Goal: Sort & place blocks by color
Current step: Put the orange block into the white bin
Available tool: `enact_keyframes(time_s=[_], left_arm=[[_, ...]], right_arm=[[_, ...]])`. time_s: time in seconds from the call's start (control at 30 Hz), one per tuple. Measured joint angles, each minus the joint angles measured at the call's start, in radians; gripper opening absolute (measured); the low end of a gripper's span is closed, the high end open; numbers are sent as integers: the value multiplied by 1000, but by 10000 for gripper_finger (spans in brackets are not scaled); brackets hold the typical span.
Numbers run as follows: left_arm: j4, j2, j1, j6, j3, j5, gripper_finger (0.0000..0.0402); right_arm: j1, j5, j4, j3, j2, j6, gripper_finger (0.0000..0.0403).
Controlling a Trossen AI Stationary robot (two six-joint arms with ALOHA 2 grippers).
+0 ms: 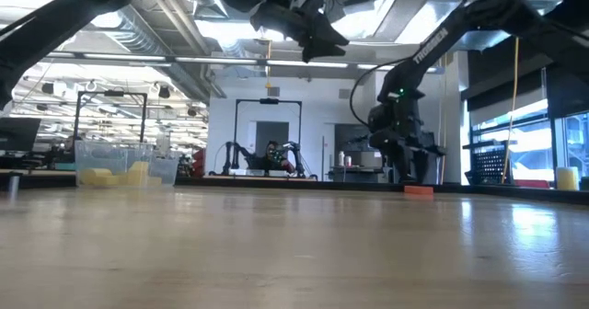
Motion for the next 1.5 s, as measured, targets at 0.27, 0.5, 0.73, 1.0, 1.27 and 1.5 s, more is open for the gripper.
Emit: enact_keyframes(time_s=[0.27,0.5,0.73,1.0,1.27,1.5], left_arm=[[-1,0,0,0,0,-2,176],[-1,0,0,0,0,-1,176],[0,1,0,0,0,-1,176],[0,2,0,0,0,-1,176],[1,2,0,0,0,-18,176],[2,2,0,0,0,-18,176]], right_arm=[[-11,21,6,2,-1,5,213],[-39,22,9,-1,-2,57,213],[-66,-71,36,-23,8,15,213],[-64,-175,47,-23,31,-80,213],[-35,-175,47,-23,31,-161,213],[-34,-156,52,-23,31,-161,213]])
